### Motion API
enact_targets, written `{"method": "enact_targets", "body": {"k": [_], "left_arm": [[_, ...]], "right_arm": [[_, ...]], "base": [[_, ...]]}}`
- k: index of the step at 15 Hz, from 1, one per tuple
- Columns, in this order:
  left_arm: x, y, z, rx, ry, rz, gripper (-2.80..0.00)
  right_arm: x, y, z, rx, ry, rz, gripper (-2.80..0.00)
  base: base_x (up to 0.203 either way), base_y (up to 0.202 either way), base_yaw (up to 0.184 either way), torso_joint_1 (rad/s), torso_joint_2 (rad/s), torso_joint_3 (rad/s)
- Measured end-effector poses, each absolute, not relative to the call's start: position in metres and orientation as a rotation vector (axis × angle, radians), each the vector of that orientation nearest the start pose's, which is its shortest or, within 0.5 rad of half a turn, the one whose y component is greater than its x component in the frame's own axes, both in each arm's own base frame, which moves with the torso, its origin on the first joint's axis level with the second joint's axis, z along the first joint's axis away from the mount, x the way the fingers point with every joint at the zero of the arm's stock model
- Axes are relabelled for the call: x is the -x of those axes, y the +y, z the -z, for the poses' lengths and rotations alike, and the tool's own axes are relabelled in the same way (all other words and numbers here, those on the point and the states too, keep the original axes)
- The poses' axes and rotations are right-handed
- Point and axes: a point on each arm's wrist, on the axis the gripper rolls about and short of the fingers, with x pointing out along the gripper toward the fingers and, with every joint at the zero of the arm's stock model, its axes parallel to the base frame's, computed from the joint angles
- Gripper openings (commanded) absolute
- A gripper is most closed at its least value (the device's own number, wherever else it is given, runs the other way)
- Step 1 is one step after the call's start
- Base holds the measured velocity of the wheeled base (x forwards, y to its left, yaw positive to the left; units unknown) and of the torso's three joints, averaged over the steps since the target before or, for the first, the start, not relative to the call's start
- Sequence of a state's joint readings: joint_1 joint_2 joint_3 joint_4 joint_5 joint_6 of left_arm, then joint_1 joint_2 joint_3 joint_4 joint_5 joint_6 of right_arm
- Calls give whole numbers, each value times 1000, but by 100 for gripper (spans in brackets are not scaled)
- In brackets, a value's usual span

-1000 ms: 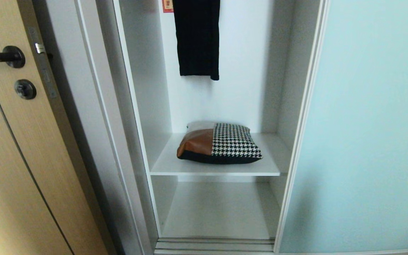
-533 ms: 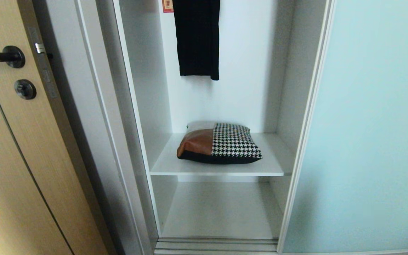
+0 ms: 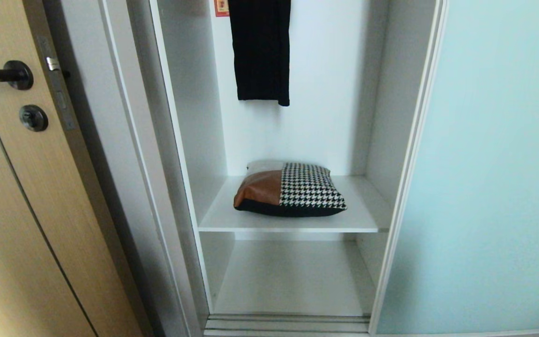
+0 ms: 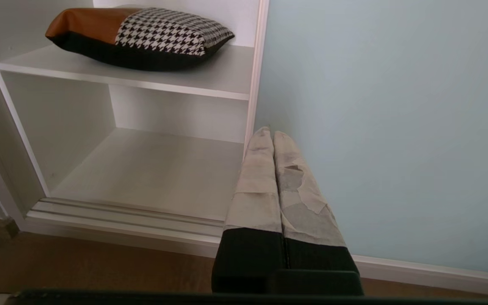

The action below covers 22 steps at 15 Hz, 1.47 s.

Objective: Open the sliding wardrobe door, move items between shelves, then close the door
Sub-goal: Open the door, then place the pillow on the lower shelf

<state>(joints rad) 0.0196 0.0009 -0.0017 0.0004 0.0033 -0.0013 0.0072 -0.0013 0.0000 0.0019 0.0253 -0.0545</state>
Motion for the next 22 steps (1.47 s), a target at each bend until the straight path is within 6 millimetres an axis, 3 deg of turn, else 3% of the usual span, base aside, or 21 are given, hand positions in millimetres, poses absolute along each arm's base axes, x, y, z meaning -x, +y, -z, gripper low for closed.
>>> {"method": "enact_targets", "body": {"k": [19,22], "left_arm": [[23,0,-76,1,0,-23,-280],[23,0,-76,1,0,-23,-280]], "right_arm": [[23,0,-75,73,-2,-27,-280],[26,0,-84,77,-11,-22,-280]], "base": [[0,0,0,0,0,0],[0,0,0,0,0,0]]}}
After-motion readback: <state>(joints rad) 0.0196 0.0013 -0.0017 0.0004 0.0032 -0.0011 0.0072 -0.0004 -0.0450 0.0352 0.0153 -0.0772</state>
